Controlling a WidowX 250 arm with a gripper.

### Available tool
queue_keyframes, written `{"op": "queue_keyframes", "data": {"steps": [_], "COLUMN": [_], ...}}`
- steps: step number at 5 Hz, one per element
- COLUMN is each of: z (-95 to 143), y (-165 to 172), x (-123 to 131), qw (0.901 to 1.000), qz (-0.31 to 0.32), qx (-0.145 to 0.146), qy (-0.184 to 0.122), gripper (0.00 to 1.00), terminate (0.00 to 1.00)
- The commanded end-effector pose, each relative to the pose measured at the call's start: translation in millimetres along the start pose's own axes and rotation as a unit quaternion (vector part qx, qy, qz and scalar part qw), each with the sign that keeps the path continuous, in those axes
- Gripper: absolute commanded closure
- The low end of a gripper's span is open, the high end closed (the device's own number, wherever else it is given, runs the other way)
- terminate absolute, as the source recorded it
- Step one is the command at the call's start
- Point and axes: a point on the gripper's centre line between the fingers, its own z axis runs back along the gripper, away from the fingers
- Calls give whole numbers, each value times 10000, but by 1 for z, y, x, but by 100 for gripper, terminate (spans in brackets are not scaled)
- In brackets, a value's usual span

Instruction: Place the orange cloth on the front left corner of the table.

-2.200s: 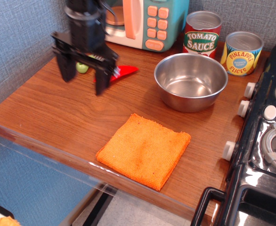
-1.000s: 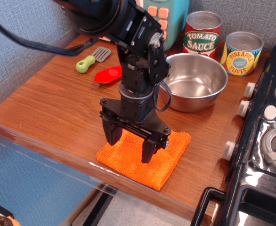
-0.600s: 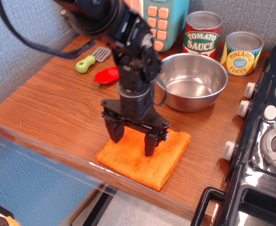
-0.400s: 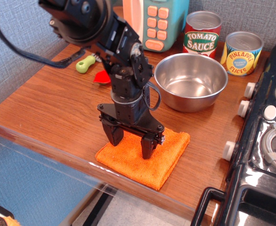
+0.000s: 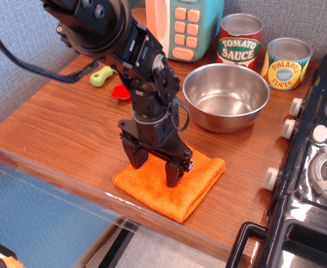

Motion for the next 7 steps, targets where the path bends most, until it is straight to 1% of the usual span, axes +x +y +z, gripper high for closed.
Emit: {"op": "queue_keyframes", "data": {"steps": [1, 2, 3, 4, 5, 6, 7], "z": [-20, -14, 0, 15, 17, 20, 21], "y": [63, 103, 144, 179, 204, 210, 191], "x": [-18, -24, -38, -50, -46, -37, -30], "qw": [9958, 9923, 9886, 9873, 9882, 9913, 9963], "qz": [537, 947, 1300, 1439, 1436, 1257, 802], "qx": [434, 468, 480, 437, 293, 217, 101], "qy": [604, 647, 588, 505, 437, 326, 297], "gripper": [0, 0, 0, 0, 0, 0, 0], "terminate": [0, 0, 0, 0, 0, 0, 0]}}
